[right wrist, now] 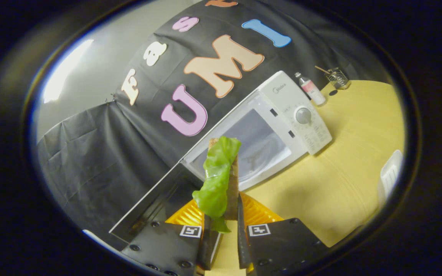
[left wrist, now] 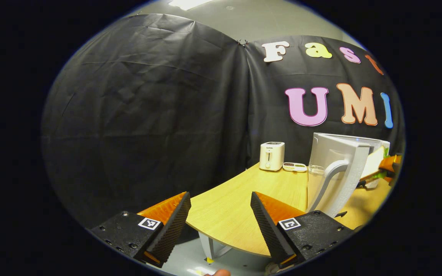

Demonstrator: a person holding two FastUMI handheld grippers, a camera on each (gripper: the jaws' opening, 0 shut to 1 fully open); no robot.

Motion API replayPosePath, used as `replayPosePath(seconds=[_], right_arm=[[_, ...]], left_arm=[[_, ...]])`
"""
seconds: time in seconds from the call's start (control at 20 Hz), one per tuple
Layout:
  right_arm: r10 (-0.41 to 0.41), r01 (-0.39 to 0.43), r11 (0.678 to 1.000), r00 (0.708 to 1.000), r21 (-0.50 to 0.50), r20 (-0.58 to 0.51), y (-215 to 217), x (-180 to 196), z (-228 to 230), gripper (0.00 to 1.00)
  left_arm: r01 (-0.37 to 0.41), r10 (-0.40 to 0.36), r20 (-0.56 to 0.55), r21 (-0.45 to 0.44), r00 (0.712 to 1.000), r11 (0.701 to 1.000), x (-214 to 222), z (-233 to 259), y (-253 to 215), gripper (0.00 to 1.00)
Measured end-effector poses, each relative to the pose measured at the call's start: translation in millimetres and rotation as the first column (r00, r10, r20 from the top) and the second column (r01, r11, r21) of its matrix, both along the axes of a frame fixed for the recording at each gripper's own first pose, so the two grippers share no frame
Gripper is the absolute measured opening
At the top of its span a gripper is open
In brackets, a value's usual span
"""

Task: Open the microwave oven with the left hand, put the food in, and close the microwave oven.

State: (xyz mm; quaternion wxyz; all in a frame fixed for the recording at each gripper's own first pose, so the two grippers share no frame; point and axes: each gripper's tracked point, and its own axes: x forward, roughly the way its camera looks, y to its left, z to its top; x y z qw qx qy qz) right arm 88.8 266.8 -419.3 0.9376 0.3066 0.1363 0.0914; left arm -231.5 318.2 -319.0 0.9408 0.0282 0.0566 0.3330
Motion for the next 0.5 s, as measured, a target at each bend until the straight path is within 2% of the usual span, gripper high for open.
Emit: replayPosePath(seconds=[0.05,0.1,0.35,0.5], right_arm=[[-0.016,0.017,1.000,1.000,0.007,-0.005,2,14,-1,0.26],[-0.024,0.025,1.000,1.000,0.010,-0.012,6,29,-5,0.30],[-0.026,0.029,0.999,0.997,0.035,-0.076,27,97,-27,0.29],[-0.034,0.036,0.999,0.996,0.031,-0.077,36,126,-36,0.29]], left_arm=[[0.000,0.000,-0.002,-0.001,1.000,1.000,-1,-1,0,0.96],[0.001,-0.001,-0.002,-0.002,1.000,1.000,-3,-2,1,0.93],[-0.029,0.028,-0.041,-0.025,0.999,0.999,-8,-23,18,0.96],[-0.047,0.044,-0.069,-0.043,0.997,0.998,-13,-34,25,0.96]])
